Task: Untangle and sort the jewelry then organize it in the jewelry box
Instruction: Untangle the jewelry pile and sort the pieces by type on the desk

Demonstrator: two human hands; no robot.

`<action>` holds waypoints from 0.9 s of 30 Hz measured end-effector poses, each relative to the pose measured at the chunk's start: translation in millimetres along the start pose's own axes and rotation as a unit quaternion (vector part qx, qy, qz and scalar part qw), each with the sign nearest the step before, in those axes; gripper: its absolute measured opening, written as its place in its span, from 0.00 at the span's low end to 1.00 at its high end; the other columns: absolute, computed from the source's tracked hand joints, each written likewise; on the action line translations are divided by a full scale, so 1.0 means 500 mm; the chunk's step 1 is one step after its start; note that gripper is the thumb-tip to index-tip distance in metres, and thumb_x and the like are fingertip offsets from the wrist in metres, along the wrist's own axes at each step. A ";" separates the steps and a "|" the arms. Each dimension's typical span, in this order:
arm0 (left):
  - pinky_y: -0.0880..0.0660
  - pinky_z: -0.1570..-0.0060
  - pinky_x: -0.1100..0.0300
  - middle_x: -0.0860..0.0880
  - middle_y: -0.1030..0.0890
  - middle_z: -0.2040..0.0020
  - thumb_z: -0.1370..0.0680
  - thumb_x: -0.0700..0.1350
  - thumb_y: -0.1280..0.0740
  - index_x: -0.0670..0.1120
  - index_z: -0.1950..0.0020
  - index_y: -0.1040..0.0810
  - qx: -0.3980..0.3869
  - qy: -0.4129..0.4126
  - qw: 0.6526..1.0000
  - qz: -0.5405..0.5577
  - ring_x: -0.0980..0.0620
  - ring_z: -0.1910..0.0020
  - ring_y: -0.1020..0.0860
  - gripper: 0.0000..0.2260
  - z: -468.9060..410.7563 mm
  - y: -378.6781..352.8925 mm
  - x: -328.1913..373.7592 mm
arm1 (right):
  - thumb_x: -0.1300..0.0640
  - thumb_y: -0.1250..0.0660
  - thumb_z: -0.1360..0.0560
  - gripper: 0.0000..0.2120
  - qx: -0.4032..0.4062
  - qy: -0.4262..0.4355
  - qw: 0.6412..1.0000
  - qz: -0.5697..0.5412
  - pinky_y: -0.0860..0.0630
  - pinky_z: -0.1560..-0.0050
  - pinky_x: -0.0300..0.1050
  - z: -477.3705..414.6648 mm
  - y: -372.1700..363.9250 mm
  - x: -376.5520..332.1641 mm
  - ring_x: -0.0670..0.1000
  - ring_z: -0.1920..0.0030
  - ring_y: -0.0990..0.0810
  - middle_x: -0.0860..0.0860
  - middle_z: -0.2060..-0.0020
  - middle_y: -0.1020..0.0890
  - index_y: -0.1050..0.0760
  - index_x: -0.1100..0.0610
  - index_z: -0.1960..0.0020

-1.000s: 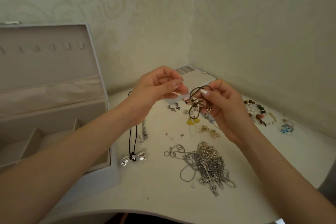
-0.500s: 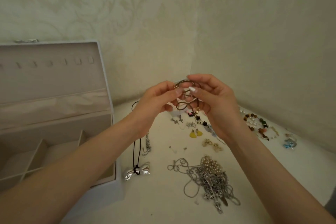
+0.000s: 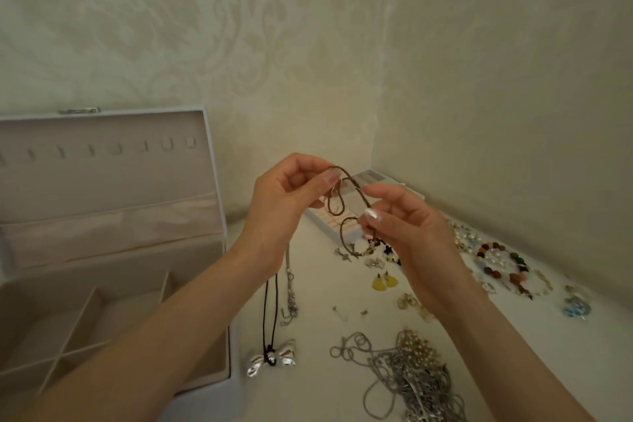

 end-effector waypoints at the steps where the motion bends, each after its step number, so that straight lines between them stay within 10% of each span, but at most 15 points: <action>1: 0.26 0.60 0.65 0.51 0.18 0.62 0.31 0.45 0.30 0.46 0.57 0.20 -0.004 -0.001 1.000 0.002 0.55 0.60 0.21 0.05 0.000 -0.001 0.002 | 0.59 0.30 0.36 0.12 -0.007 0.001 1.000 0.003 0.24 0.54 0.39 0.001 -0.004 -0.001 0.46 0.62 0.19 0.47 0.68 0.19 0.20 0.52 0.53; 27: 0.27 0.59 0.66 0.51 0.19 0.64 0.24 0.51 0.35 0.46 0.52 0.22 -0.149 0.032 0.988 -0.014 0.56 0.63 0.22 0.09 0.021 -0.067 -0.003 | 0.56 0.30 0.29 0.05 -0.036 0.029 0.999 0.000 0.26 0.61 0.40 -0.016 -0.018 -0.029 0.49 0.65 0.24 0.50 0.67 0.20 0.25 0.57 0.59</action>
Point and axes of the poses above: each hand's wrist, its own z-axis away from the middle knuckle, its own y-axis out of the back of the hand, x = y × z, the point moved 10 cm from there along -z, towards the middle knuckle
